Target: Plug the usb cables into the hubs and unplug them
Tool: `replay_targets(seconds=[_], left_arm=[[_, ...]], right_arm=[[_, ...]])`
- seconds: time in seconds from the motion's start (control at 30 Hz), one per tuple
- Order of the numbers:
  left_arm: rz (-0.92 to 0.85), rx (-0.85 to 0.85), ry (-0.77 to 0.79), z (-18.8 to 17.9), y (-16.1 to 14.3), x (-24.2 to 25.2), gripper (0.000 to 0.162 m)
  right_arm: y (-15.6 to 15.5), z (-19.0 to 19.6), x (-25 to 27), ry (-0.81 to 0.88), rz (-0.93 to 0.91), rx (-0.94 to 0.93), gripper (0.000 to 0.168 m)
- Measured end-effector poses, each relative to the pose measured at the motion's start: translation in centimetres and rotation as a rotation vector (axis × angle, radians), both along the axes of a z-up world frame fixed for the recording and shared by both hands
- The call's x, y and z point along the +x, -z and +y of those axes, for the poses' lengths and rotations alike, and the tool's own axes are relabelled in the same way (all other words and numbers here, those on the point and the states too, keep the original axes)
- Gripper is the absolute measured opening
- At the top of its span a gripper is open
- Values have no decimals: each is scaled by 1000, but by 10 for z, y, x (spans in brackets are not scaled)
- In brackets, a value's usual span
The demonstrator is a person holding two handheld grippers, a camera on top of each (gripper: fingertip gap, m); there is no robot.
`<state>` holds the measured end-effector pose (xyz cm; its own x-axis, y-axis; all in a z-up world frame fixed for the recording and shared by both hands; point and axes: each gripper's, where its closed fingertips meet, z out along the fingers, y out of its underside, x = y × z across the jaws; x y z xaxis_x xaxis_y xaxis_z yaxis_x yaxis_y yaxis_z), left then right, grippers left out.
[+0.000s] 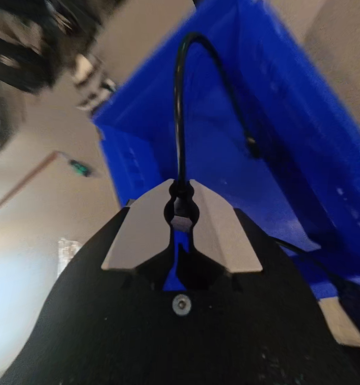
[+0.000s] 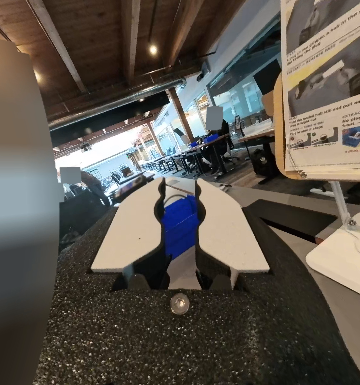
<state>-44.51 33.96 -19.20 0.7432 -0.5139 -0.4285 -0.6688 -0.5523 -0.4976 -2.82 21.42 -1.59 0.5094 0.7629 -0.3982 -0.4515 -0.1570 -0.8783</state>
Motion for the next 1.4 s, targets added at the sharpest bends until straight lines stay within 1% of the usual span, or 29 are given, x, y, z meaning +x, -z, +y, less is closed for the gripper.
replay_targets(seconds=[0.03, 0.1, 0.2, 0.27, 0.3, 0.37, 0.43, 0.47, 0.53, 0.57, 0.67, 0.73, 0.83, 0.87, 0.93, 1.0, 1.07, 1.13, 1.23, 1.33, 1.4], left_arm=[[-3, 73, 4, 0, -22, 3, 9], [-14, 219, 44, -3, -68, 19, 9], [-32, 439, 177, -17, -130, 68, 9], [-28, 548, 283, -32, -157, 110, 9], [-31, 595, 331, -39, -166, 131, 9], [-55, 661, 415, -55, -174, 172, 9], [-104, 699, 491, -69, -174, 211, 9], [-129, 711, 524, -76, -171, 228, 9], [-164, 738, 575, -88, -164, 259, 9], [-172, 747, 590, -92, -159, 271, 9], [-181, 746, 623, -101, -143, 296, 9], [-187, 743, 638, -105, -135, 306, 9], [-176, 744, 661, -109, -127, 316, 9], [-177, 753, 664, -110, -127, 318, 9], [-219, 765, 677, -114, -127, 323, 9], [-309, 768, 689, -119, -128, 327, 12], [-388, 803, 678, -123, -131, 324, 31], [-494, 820, 670, -130, -132, 318, 42], [-646, 792, 619, -134, -126, 302, 56], [-800, 705, 578, -133, -112, 286, 57], [-946, 604, 577, -132, -102, 281, 57]], right_arm=[[-1, -1, 1, 2, -1, 8, 27], [-4, -4, 1, 7, -5, 21, 27], [-9, -11, -2, 0, -22, 59, 27], [-15, -18, -10, -24, -38, 91, 26], [-18, -22, -18, -44, -50, 110, 25], [-27, -27, -32, -63, -52, 155, 23], [-30, -30, -52, -88, -76, 172, 24], [-26, -29, -64, -106, -114, 159, 27], [-16, -25, -85, -132, -181, 118, 41], [-14, -23, -92, -144, -186, 107, 47], [-8, -13, -103, -130, -187, 70, 55], [-3, -4, -102, -87, -208, 56, 40], [-6, -6, -103, -105, -179, 80, 18], [-8, -6, -101, -92, -184, 104, 8], [-13, -11, -102, -107, -175, 135, 1], [-17, -13, -103, -89, -179, 168, 0], [-18, -15, -105, -76, -203, 184, 0], [-19, -17, -107, -91, -199, 192, 0], [-21, -20, -110, -117, -186, 207, 0], [-23, -21, -109, -116, -176, 222, 0], [-24, -22, -107, -113, -171, 225, 0]])
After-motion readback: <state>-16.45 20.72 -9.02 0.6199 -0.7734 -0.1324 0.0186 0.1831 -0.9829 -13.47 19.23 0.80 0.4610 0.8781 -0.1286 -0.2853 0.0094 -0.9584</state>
